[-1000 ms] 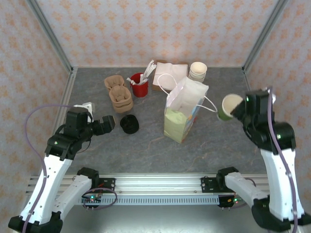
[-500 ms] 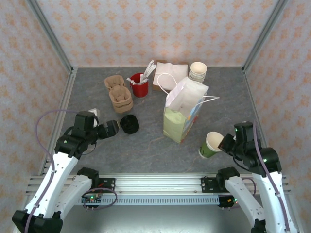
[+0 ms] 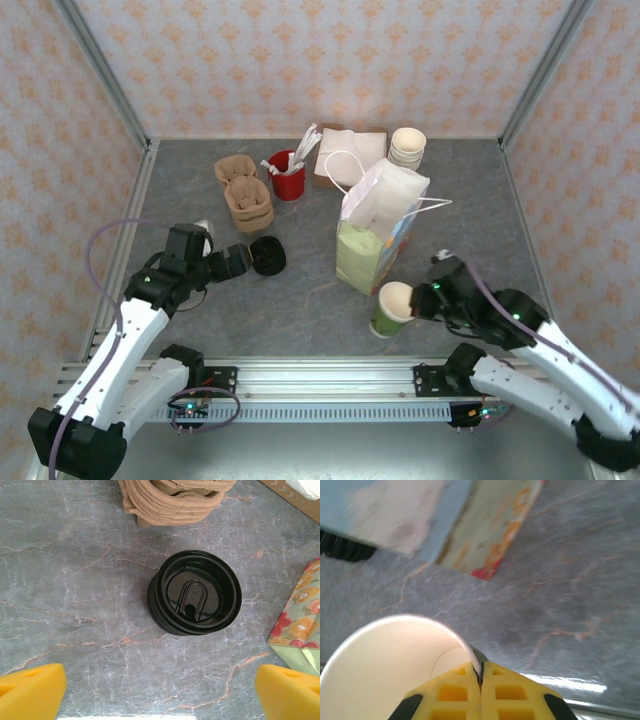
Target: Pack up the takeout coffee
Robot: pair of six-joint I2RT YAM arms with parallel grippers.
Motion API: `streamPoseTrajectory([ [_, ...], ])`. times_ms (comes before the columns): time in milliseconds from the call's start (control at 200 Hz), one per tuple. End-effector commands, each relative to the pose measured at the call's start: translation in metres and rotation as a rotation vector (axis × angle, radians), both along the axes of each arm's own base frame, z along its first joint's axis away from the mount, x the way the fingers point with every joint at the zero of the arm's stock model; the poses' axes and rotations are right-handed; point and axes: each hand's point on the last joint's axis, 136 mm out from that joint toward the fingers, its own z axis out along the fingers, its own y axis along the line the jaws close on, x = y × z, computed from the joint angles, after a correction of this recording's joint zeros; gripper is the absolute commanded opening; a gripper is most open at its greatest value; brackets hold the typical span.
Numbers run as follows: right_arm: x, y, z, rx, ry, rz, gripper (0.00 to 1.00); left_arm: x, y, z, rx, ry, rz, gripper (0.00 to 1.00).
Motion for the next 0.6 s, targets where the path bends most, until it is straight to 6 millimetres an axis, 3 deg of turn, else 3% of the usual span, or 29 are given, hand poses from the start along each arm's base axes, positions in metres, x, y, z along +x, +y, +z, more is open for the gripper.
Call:
streamPoseTrajectory([
  [0,0.026,0.04,0.021,0.05,-0.149,-0.047,0.0,0.008,-0.002,0.0,-0.006,-0.021,0.012,0.96],
  [190,0.024,0.116,0.03,0.052,-0.21,0.077,0.0,0.013,0.0,-0.007,0.018,0.004,0.022,0.96],
  [300,0.027,0.155,0.024,0.112,-0.217,0.102,0.0,0.019,-0.003,-0.014,0.004,0.015,0.024,0.92],
  [465,0.043,0.185,0.007,0.07,-0.229,0.074,0.0,0.029,-0.01,-0.027,-0.048,0.066,0.061,0.86],
  [596,0.056,0.191,-0.001,-0.027,-0.248,0.036,0.0,0.038,-0.013,-0.034,-0.062,0.086,0.078,0.83],
])
